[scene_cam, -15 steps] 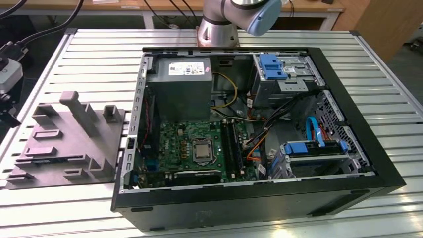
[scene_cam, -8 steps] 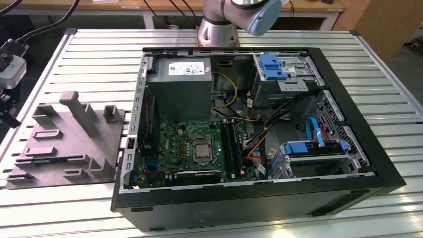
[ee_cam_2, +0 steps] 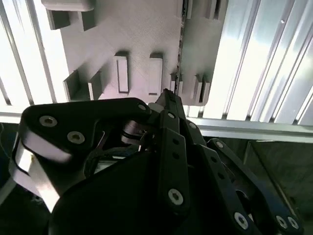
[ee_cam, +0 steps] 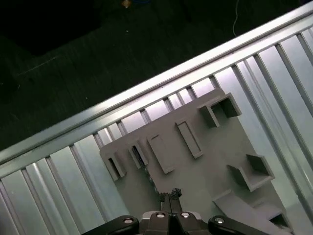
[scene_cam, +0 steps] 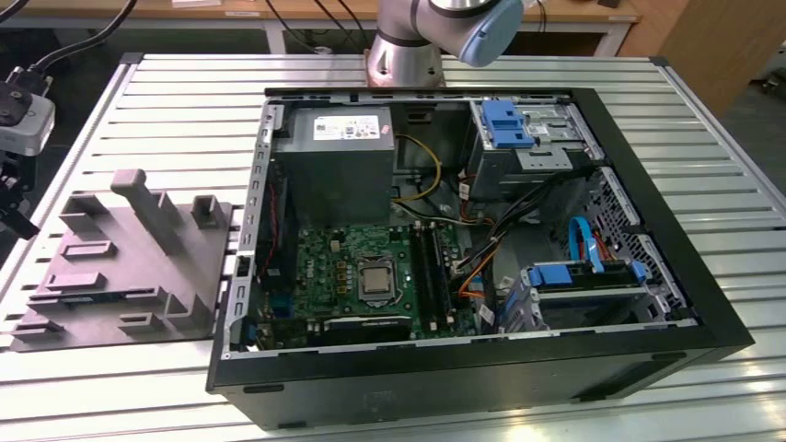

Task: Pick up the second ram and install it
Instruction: 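Pick up the second ram and move it above second insertion slot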

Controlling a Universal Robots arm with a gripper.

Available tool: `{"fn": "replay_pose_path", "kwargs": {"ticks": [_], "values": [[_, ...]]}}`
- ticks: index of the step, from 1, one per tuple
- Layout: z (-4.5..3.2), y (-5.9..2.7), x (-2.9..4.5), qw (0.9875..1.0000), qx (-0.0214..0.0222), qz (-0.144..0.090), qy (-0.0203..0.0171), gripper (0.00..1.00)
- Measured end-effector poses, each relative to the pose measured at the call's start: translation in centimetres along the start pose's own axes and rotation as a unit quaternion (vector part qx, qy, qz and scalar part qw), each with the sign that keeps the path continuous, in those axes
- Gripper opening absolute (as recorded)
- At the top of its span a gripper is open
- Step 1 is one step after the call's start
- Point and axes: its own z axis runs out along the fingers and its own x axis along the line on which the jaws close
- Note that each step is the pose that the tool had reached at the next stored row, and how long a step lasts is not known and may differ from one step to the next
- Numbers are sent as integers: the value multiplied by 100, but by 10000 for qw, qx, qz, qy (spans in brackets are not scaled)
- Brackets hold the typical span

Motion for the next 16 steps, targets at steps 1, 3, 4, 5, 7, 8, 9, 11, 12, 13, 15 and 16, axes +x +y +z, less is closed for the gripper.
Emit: {"fn": "replay_pose_path", "kwargs": {"ticks": [1, 3, 4, 5, 7, 8, 9, 11, 12, 13, 15, 16], "values": [[2, 0, 0, 10000, -2, -90, 4, 10], [7, 0, 0, 9996, -7, -278, 12, 10], [10, 0, 0, 9993, -9, -367, 16, 10], [12, -1, 0, 9990, -12, -457, 21, 10], [18, -1, 1, 9980, -16, -637, 29, 10], [20, -1, 1, 9974, -18, -726, 33, 10], [23, -1, 1, 9967, -20, -816, 38, 10], [29, -2, 1, 9949, -24, -1003, 47, 10], [31, -1, 1, 9941, -25, -1086, 52, 10], [33, -2, 1, 9933, -26, -1150, 57, 10], [36, -2, 1, 9927, -28, -1207, 62, 10], [41, -3, 0, 9926, -28, -1216, 61, 10]]}}
